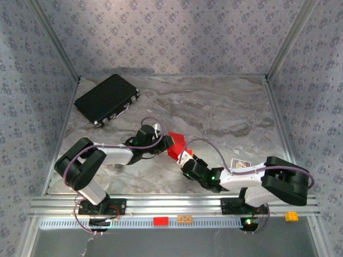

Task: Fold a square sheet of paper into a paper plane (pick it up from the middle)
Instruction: Fourth fold the wing at the center of the table.

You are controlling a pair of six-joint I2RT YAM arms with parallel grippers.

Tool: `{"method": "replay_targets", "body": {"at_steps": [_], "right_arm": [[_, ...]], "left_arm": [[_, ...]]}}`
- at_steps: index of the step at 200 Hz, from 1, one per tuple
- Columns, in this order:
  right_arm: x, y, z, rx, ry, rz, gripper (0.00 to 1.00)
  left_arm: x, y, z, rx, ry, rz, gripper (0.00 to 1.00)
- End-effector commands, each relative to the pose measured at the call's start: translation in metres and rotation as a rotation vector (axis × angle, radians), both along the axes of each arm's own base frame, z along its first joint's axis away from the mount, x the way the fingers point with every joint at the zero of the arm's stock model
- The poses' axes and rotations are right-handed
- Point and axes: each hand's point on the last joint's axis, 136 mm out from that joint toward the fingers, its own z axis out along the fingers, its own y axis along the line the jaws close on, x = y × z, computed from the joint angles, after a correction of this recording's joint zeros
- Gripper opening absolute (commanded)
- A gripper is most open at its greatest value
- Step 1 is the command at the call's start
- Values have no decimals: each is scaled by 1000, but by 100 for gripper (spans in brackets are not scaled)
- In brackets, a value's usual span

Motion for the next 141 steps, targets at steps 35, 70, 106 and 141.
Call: {"method": "replay_targets", "body": {"at_steps": [35,70,106,141], "right_arm": [[11,10,12,4,-69,-23,32],[11,9,9,-3,-61,-26,28],[11,10,6,-2,-45,-27,26],[11,11,5,5,-43,-29,21]], "left_arm": [[2,-4,4,-8,-10,-25,18],[2,-4,5,-7,-10,-27,17],[3,-5,5,-6,-10,-28,17],[3,-4,4,-2,-6,-26,16]]}}
